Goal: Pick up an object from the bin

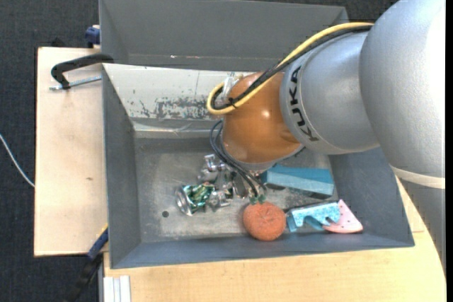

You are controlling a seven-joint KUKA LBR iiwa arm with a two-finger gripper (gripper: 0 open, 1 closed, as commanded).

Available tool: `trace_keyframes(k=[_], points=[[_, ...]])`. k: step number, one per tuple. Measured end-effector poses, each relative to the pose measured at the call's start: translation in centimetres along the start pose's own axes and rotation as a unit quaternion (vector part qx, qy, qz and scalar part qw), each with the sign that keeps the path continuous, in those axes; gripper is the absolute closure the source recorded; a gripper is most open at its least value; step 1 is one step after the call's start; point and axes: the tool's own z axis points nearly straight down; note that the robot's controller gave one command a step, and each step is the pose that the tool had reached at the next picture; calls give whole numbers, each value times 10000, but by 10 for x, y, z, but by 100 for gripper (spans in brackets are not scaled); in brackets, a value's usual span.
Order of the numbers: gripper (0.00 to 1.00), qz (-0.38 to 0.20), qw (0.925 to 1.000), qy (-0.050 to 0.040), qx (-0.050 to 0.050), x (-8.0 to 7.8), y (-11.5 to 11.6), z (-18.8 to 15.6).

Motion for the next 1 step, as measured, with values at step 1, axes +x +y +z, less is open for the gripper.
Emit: trace_keyframes(k=[1], points=[[100,-3,10000,0,0,0,0,-1]])
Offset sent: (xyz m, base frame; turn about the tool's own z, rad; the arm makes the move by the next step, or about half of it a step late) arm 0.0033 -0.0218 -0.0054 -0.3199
